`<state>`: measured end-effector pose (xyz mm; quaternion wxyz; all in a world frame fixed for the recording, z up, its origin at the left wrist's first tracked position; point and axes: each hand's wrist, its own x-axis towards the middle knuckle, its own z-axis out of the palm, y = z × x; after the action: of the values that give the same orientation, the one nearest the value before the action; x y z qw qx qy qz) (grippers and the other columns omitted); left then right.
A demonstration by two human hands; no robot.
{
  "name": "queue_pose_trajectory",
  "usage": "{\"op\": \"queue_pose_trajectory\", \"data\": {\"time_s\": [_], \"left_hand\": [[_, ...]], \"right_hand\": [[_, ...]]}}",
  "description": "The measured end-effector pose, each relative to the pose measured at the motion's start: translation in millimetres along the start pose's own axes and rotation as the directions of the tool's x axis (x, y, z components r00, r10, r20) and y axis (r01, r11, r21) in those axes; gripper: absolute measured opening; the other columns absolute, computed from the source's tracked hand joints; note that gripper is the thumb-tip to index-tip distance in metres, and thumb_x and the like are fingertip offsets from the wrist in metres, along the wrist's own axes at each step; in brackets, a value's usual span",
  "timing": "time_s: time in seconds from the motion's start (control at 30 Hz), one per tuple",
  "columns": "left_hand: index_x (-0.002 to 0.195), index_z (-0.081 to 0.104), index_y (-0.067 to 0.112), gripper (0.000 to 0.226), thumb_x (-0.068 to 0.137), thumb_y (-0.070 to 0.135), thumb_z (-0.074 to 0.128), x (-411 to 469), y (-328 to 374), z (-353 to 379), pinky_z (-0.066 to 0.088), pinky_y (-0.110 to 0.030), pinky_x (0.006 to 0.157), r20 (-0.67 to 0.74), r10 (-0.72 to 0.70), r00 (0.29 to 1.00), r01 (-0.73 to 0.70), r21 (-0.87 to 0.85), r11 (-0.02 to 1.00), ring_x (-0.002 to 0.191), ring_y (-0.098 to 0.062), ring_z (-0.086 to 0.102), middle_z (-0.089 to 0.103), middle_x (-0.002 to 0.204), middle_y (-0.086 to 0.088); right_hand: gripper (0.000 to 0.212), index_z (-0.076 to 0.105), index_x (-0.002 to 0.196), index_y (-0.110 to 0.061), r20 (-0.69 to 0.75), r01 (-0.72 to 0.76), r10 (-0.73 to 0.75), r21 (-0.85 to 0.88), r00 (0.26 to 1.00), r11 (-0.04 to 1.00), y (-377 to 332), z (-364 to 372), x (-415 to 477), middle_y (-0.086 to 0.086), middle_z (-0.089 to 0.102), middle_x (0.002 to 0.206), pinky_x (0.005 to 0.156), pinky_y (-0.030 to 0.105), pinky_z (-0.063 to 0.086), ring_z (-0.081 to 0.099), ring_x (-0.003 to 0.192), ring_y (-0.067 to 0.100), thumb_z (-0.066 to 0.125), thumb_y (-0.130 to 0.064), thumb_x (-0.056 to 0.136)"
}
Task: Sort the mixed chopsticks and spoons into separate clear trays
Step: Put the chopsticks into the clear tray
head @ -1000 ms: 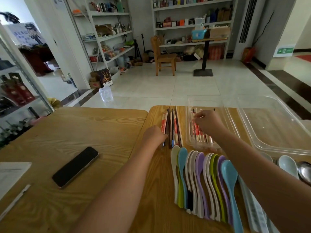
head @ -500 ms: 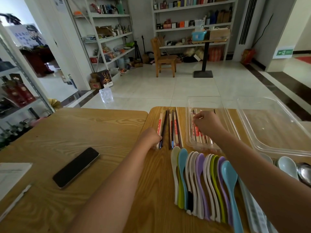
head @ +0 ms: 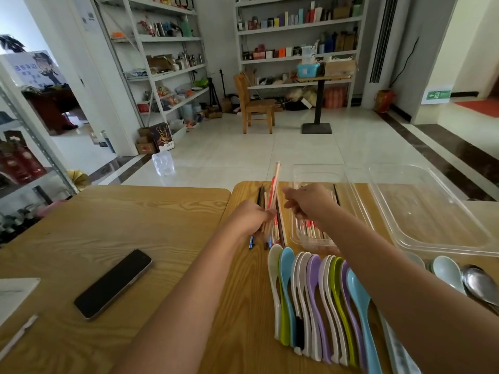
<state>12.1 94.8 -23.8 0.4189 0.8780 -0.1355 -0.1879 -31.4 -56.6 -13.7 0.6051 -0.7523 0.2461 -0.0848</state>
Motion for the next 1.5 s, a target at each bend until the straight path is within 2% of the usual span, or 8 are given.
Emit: {"op": "queue_pose_trajectory", "data": {"time_s": [0.23,0.4,0.53,0.63,0.73,0.9,1.13,1.5], "left_hand": [[0.084,0.066,0.008,0.031,0.095,0.037,0.062,-16,18,9,0.039,-0.016,0.042,0.051,0.086,0.995,-0.084,-0.045,0.995,0.053,-0.01,0.051,0.055,0.063,0.001],[0.088,0.068,0.009,0.039,0.095,0.046,0.058,-15,16,13,0.041,-0.012,0.042,0.036,0.092,0.995,-0.089,-0.093,0.992,0.056,-0.006,0.057,0.067,0.076,-0.002],[0.097,0.067,0.009,0.035,0.096,0.042,0.057,-12,2,3,0.052,-0.019,0.058,-0.043,0.073,0.996,-0.079,-0.155,0.985,0.067,-0.011,0.059,0.068,0.086,-0.002],[0.099,0.067,0.008,0.035,0.096,0.041,0.057,-9,-8,-5,0.055,-0.023,0.064,-0.069,0.051,0.996,-0.062,-0.166,0.984,0.068,-0.012,0.059,0.068,0.086,-0.004],[0.097,0.068,0.008,0.036,0.095,0.042,0.059,-4,-15,-7,0.057,-0.032,0.074,-0.073,0.027,0.997,-0.04,-0.179,0.983,0.07,-0.015,0.06,0.069,0.085,-0.006],[0.095,0.069,0.01,0.034,0.096,0.042,0.058,-2,-22,-6,0.056,-0.031,0.072,-0.074,0.017,0.997,-0.031,-0.19,0.981,0.07,-0.015,0.059,0.068,0.084,-0.004],[0.097,0.069,0.01,0.033,0.097,0.041,0.056,-2,-29,-9,0.05,-0.026,0.064,-0.098,0.001,0.995,-0.018,-0.175,0.984,0.069,-0.013,0.058,0.065,0.08,-0.001],[0.096,0.07,0.008,0.032,0.097,0.038,0.057,3,-33,-5,0.049,-0.026,0.063,-0.098,-0.015,0.995,-0.003,-0.179,0.984,0.07,-0.014,0.059,0.065,0.08,-0.003]], "right_hand": [[0.019,0.064,0.09,0.006,0.13,-0.186,0.153,0.301,0.98,0.935,-8,-1,-8,0.009,0.057,0.064,0.041,0.019,0.038,0.044,0.045,0.01,0.072,-0.011,0.087],[0.017,0.066,0.093,0.005,0.095,-0.179,0.157,0.289,0.983,0.941,-5,-20,8,0.012,0.065,0.075,0.043,0.017,0.044,0.049,0.047,0.008,0.07,-0.012,0.089],[0.019,0.065,0.089,0.005,-0.129,-0.117,0.131,0.111,0.983,0.987,-4,-58,39,0.014,0.069,0.076,0.047,0.022,0.047,0.052,0.046,0.011,0.072,-0.012,0.088],[0.017,0.063,0.088,0.002,-0.277,-0.123,0.061,-0.216,0.959,0.969,6,-74,53,0.013,0.065,0.075,0.044,0.025,0.046,0.055,0.049,0.015,0.071,-0.013,0.09],[0.013,0.058,0.08,-0.003,-0.248,-0.12,-0.024,-0.548,0.969,0.828,21,-70,54,0.011,0.064,0.078,0.049,0.026,0.05,0.06,0.06,0.017,0.063,-0.006,0.092],[0.013,0.054,0.083,-0.007,-0.15,-0.074,-0.072,-0.784,0.986,0.616,46,-56,44,0.007,0.059,0.079,0.052,0.025,0.05,0.06,0.066,0.016,0.051,-0.004,0.095],[0.01,0.059,0.094,-0.007,-0.092,0.042,-0.241,-0.865,0.966,0.5,54,-50,36,0.005,0.058,0.08,0.055,0.025,0.046,0.059,0.069,0.017,0.049,-0.006,0.096],[0.023,0.056,0.08,-0.009,0.002,-0.053,0.084,-0.764,0.997,0.643,54,-53,42,0.005,0.061,0.074,0.052,0.02,0.047,0.059,0.062,0.014,0.054,-0.021,0.099]]}}
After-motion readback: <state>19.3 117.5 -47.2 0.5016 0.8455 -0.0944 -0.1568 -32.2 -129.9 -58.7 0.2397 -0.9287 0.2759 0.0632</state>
